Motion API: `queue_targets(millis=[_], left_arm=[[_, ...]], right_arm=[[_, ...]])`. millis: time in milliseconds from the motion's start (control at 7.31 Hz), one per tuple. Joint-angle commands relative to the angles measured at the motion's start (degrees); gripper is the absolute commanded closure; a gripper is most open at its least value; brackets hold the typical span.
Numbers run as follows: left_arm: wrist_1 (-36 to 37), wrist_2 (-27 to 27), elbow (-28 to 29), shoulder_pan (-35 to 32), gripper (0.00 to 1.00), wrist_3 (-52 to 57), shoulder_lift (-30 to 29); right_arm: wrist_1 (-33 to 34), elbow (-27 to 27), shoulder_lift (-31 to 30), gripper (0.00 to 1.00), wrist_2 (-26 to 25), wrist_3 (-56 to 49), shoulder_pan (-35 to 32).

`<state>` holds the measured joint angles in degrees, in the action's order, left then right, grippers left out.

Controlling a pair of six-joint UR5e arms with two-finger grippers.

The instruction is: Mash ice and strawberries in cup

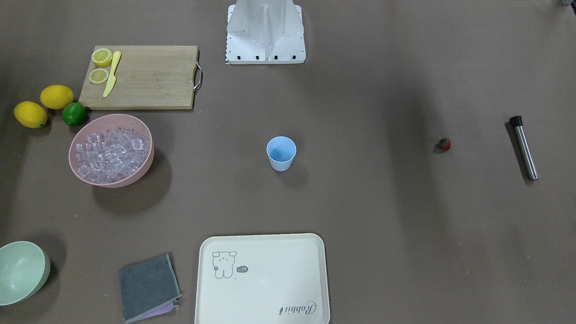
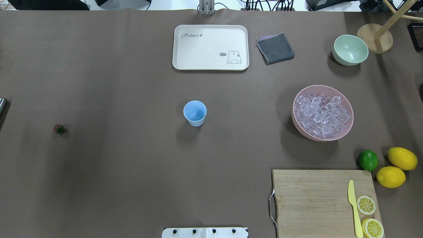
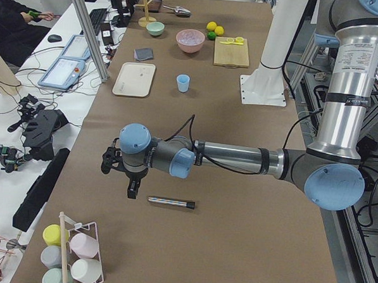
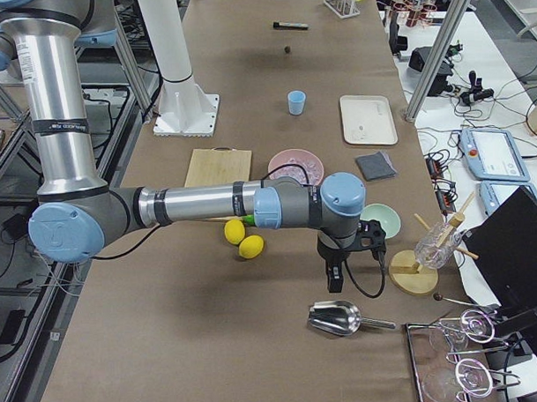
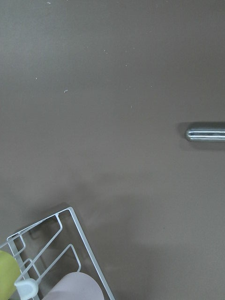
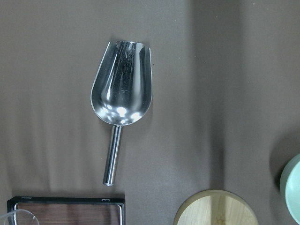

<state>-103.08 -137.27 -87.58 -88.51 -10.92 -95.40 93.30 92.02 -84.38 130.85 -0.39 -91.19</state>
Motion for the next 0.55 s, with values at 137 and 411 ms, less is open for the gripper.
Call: queue_targets(millis=[137, 411], left_arm=[[-0.3, 0.0, -0.1, 0.0, 0.02, 0.5, 0.4], [-0.5, 0.0, -0.1, 0.0, 0.02, 0.5, 0.5]], right_arm=[[0.0, 6.5, 0.0, 0.00, 0.2, 0.1, 6.8], [-0.2, 10.9, 0.5, 0.00, 0.0, 0.6, 13.6]])
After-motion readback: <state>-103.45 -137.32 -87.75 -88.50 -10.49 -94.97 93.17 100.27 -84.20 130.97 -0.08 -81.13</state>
